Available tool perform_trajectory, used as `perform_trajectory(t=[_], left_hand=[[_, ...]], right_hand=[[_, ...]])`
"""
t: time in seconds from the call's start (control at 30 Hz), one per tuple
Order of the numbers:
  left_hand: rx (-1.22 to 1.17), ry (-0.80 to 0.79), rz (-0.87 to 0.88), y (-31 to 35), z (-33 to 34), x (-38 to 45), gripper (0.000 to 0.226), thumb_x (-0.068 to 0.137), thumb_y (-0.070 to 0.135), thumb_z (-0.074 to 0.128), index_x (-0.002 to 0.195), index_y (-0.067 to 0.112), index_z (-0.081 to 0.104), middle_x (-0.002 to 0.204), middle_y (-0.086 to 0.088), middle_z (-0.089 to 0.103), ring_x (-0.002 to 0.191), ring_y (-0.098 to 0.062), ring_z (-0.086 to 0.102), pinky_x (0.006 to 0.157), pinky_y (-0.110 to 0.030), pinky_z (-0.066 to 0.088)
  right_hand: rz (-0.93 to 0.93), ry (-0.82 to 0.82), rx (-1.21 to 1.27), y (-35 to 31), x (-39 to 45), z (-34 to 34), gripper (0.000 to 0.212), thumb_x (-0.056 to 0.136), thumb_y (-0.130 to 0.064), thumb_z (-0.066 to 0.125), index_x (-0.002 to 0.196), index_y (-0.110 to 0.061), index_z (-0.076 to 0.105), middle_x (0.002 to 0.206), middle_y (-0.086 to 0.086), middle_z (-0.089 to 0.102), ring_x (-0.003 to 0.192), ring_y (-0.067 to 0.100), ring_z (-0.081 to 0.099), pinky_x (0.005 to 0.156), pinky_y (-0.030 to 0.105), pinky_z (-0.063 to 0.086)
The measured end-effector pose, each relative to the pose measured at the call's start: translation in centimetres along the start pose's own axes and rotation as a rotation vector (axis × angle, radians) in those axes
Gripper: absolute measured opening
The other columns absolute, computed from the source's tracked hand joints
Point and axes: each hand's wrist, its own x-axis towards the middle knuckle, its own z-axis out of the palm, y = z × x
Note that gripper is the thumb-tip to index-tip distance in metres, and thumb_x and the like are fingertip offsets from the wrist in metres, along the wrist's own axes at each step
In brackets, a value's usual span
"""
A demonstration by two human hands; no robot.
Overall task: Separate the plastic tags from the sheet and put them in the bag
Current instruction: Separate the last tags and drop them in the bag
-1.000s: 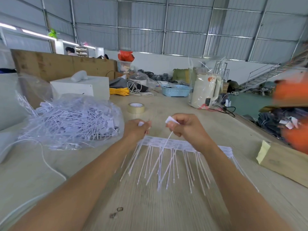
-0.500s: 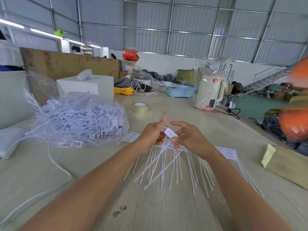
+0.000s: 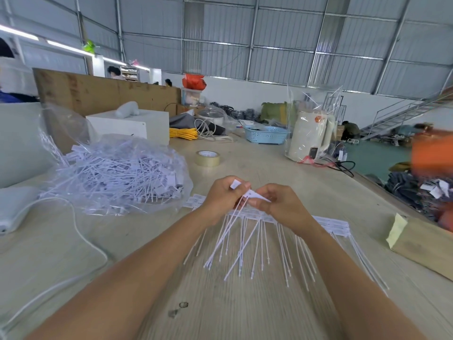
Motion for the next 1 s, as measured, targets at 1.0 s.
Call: perform_trajectory(t=[1.0], left_hand=[[0.002, 0.053, -0.119, 1.1, -0.7, 0.2, 0.032, 0.091, 0.031, 0.06, 0.063, 0.015, 0.06, 0.048, 0.004, 0.06, 0.04, -0.008, 0.05, 0.043, -0.014, 0.039]], right_hand=[[-0.105, 0.022, 0.373, -3.8, -0.4, -1.0, 0.022, 0.089, -0.005, 0.059, 0.066, -0.006, 0.059, 0.047, -0.005, 0.042, 0.045, 0.007, 0.035, 0.048, 0.018, 0.032]])
